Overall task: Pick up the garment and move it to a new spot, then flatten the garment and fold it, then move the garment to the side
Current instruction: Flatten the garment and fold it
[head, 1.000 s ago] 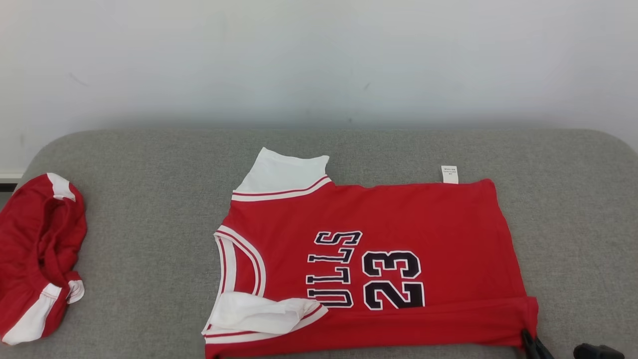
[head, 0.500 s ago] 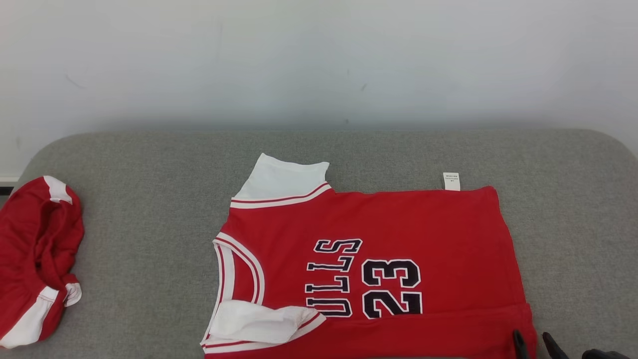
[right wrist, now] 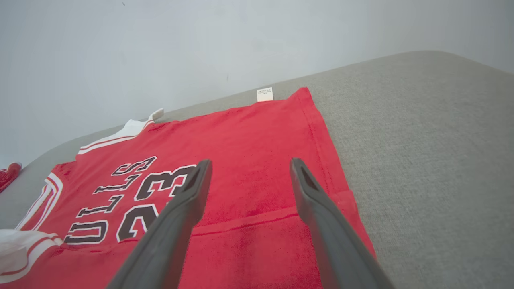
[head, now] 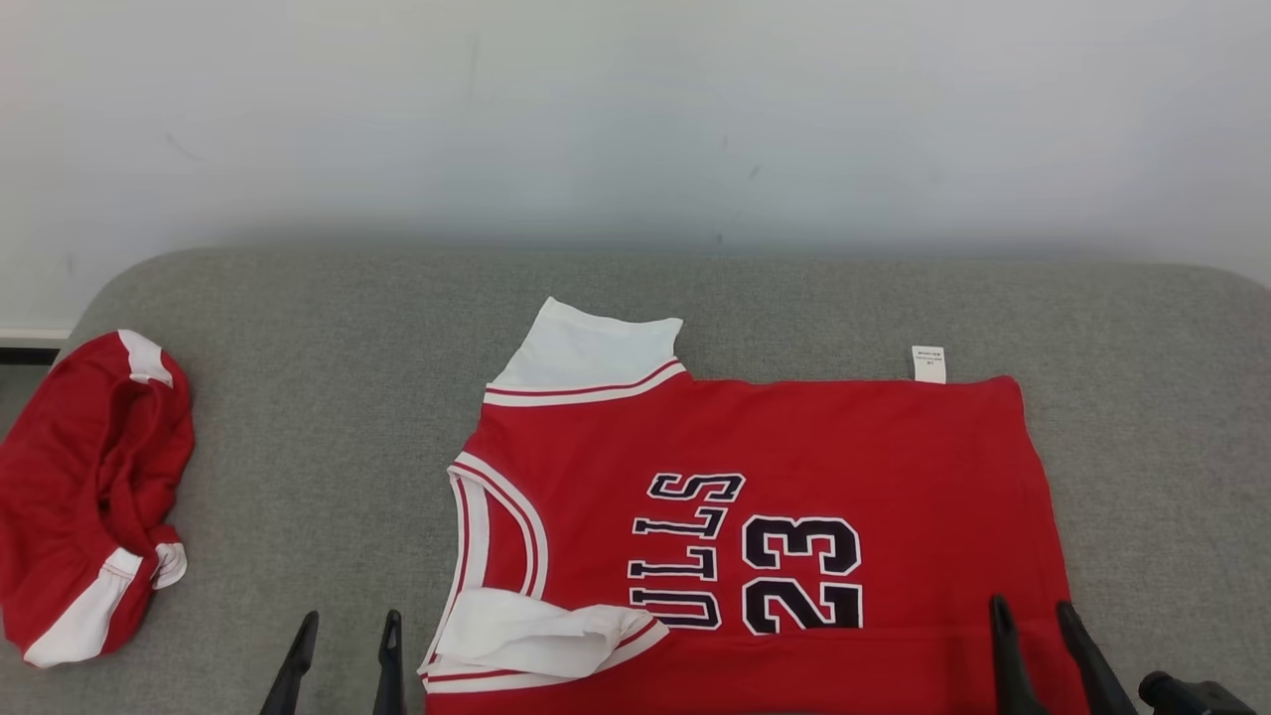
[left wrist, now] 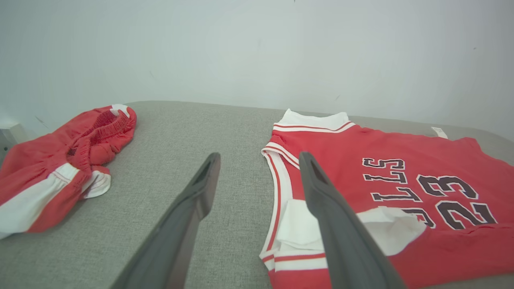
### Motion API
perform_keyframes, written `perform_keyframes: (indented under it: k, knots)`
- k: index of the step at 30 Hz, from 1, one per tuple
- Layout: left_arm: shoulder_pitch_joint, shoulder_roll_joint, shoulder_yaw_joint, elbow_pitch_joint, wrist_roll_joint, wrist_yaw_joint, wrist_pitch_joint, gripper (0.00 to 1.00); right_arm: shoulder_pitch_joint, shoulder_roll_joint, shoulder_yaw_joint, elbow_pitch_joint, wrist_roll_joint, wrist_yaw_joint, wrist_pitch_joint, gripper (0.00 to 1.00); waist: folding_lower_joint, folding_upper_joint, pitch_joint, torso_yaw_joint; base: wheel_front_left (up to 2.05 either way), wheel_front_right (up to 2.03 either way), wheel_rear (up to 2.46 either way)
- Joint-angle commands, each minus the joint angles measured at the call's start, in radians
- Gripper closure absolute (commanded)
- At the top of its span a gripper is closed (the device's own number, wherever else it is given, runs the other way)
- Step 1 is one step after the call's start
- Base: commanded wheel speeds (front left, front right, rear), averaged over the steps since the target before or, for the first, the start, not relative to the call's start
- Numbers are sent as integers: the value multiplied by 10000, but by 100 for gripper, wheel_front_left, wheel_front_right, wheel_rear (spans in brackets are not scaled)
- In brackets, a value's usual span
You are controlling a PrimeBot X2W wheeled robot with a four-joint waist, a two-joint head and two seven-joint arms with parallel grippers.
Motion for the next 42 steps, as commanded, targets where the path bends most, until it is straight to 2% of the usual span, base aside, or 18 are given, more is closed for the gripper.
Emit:
perform_keyframes:
  k: [1, 9, 17, 23, 27, 33, 37, 42]
  knots:
    - [211, -134, 214, -255, 419, -51, -20, 0, 33, 126, -107, -297, -234, 10, -45, 0, 1, 0, 77, 22, 0, 0, 0]
    - [536, -681, 1111, 155, 1477, -500, -23, 0, 333, 675, -433, -1006, -786, 10, -52, 0, 1, 0, 205, -123, 0, 0, 0]
    - [-299, -754, 1589, 605, 1687, -963, -25, 0, -140, 774, -461, -980, -967, 12, -41, 0, 1, 0, 510, -593, 0, 0, 0]
    - [-2156, -86, 1502, 1404, 1723, -1275, -24, 0, -1285, 592, -112, -568, -1064, 10, -42, 0, 1, 0, 1113, -1445, 0, 0, 0]
    - [-3803, 714, 1188, 2357, 1445, -1384, 176, 0, -2465, 501, 283, 14, -1156, 12, -36, 0, 1, 0, 1775, -2114, 0, 0, 0]
    - [-6285, 1806, 237, 2875, 242, -1375, 1489, 0, -4604, 349, 843, 1275, -1055, 10, -38, 0, 1, 0, 2901, -2853, 0, 0, 0]
    - [-7674, 2447, -490, 3263, -495, -1374, 2395, 0, -5832, 331, 1149, 1870, -990, 12, -38, 0, 1, 0, 3472, -3041, 0, 0, 0]
    - [-9170, 2958, -1211, 4007, -1303, -1377, 3294, 0, -7080, 423, 1608, 2372, -914, 12, -38, 0, 1, 0, 4076, -3197, 0, 0, 0]
